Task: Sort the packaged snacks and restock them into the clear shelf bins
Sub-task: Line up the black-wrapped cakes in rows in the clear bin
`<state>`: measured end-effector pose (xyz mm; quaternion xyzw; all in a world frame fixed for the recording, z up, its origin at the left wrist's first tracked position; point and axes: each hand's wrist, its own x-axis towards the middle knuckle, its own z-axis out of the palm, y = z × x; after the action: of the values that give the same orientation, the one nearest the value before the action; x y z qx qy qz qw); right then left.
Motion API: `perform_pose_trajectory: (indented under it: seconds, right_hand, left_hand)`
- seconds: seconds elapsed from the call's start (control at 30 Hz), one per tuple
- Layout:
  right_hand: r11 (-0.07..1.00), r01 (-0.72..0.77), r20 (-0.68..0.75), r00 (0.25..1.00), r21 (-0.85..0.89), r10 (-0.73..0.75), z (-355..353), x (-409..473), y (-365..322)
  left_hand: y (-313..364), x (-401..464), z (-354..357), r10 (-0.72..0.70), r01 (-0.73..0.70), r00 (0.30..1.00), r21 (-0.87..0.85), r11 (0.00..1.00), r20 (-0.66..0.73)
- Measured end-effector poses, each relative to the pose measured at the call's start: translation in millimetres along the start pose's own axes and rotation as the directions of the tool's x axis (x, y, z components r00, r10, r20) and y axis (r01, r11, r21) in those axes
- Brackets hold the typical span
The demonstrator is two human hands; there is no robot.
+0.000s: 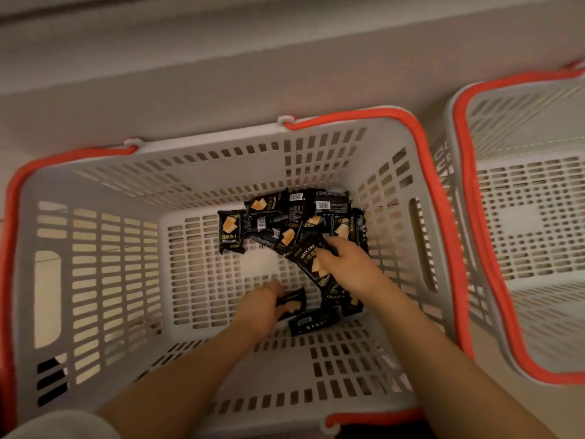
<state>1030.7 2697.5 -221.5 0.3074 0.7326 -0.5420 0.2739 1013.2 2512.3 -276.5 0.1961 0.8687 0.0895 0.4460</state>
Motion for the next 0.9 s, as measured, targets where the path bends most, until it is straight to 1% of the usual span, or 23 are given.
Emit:
perform_pose_trajectory:
  seconds: [0.07, 0.13, 0.2, 0.23, 0.3, 0.37, 0.43, 0.5, 0.57, 0.6, 0.7, 0.83, 0.9]
  right_hand:
    - [0.994, 0.032, -0.056, 0.998, 0.108, -0.026, -6, -21, -9]
    - [0.975, 0.058, -0.100, 0.994, 0.213, -0.038, -13, -43, -20]
    - [0.959, 0.109, -0.147, 0.986, 0.262, -0.072, -19, -64, -35]
    - [0.951, 0.138, -0.184, 0.979, 0.277, -0.088, -23, -75, -43]
    - [0.937, 0.196, -0.254, 0.959, 0.287, -0.123, -27, -97, -64]
    - [0.933, 0.247, -0.297, 0.940, 0.261, -0.166, -28, -117, -85]
    - [0.932, 0.289, -0.309, 0.927, 0.220, -0.214, -28, -139, -107]
    - [0.922, 0.339, -0.293, 0.915, 0.187, -0.277, -25, -159, -130]
    - [0.896, 0.401, -0.275, 0.898, 0.189, -0.344, -20, -180, -153]
    - [0.881, 0.430, -0.265, 0.888, 0.195, -0.375, -16, -190, -164]
    - [0.855, 0.498, -0.247, 0.855, 0.142, -0.457, -2, -214, -192]
    - [0.792, 0.597, -0.286, 0.787, 0.126, -0.547, 19, -237, -222]
    - [0.754, 0.640, -0.312, 0.753, 0.144, -0.579, 30, -244, -234]
  left_hand:
    - [0, -10, -20, 0.002, 0.002, 1.000, -0.162, 0.987, 0.023]
    - [-1, -22, -47, 0.013, -0.018, 1.000, -0.294, 0.956, -0.018]
    - [-2, -39, -76, 0.014, -0.040, 0.998, -0.412, 0.910, -0.067]
    - [-2, -49, -92, 0.008, -0.046, 0.997, -0.486, 0.873, -0.080]
    - [2, -76, -122, 0.027, -0.091, 0.994, -0.653, 0.751, -0.108]
    - [9, -105, -150, 0.079, -0.192, 0.980, -0.753, 0.629, -0.185]
    - [18, -138, -174, 0.142, -0.303, 0.952, -0.796, 0.523, -0.269]
    - [28, -169, -193, 0.211, -0.390, 0.919, -0.844, 0.368, -0.333]
    - [36, -198, -208, 0.251, -0.433, 0.891, -0.873, 0.226, -0.377]
    - [40, -212, -215, 0.261, -0.449, 0.879, -0.876, 0.175, -0.398]
    - [46, -249, -230, 0.250, -0.507, 0.847, -0.854, 0.116, -0.469]
    - [40, -280, -240, 0.180, -0.611, 0.788, -0.782, 0.122, -0.588]
    - [34, -289, -244, 0.162, -0.630, 0.773, -0.772, 0.087, -0.613]
